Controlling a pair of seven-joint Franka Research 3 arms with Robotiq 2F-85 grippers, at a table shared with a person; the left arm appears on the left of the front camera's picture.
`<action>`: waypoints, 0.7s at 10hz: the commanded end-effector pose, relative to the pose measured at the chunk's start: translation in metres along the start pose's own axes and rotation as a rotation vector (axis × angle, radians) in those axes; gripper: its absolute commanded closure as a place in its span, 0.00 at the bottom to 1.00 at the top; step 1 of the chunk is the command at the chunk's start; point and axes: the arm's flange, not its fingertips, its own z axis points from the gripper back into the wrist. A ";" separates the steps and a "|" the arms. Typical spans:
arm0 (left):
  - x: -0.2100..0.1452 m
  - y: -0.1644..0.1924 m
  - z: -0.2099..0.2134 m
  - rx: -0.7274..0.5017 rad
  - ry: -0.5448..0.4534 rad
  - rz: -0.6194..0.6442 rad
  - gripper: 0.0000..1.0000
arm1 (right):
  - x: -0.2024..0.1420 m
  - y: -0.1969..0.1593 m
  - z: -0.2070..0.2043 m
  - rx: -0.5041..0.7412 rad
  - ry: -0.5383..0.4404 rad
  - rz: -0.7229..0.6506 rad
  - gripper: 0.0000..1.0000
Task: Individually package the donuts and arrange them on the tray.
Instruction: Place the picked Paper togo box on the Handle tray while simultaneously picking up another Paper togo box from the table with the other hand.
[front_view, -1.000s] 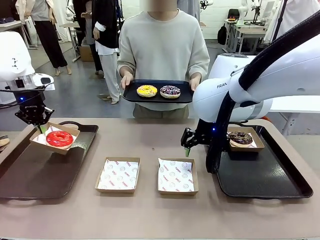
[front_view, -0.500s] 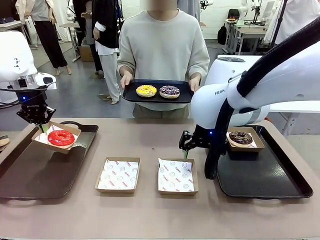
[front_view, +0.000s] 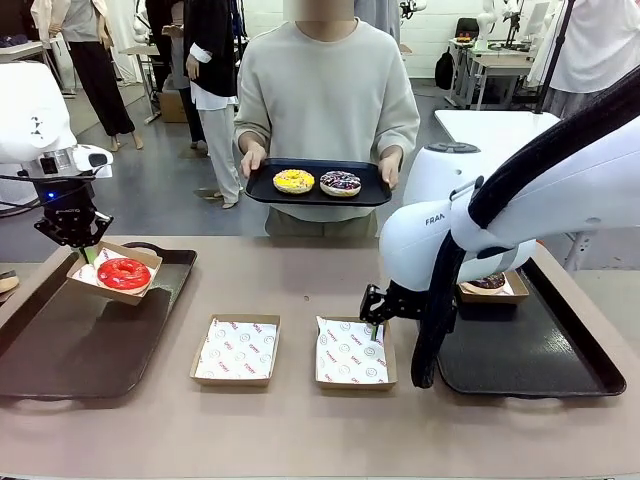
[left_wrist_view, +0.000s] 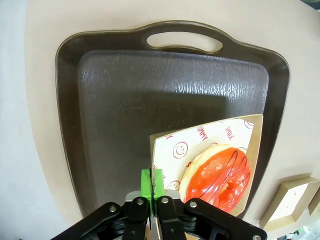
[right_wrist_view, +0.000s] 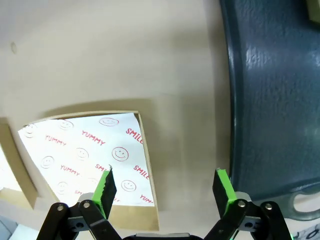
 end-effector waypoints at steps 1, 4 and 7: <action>0.013 -0.002 -0.003 0.004 0.004 0.025 0.99 | -0.006 0.010 -0.012 -0.016 -0.013 -0.003 0.00; 0.019 -0.003 -0.006 -0.001 0.014 0.035 0.99 | -0.012 0.012 -0.016 -0.003 0.007 0.023 0.00; 0.022 -0.006 -0.005 -0.010 0.013 0.047 0.99 | -0.009 0.011 -0.017 0.004 0.012 0.024 0.00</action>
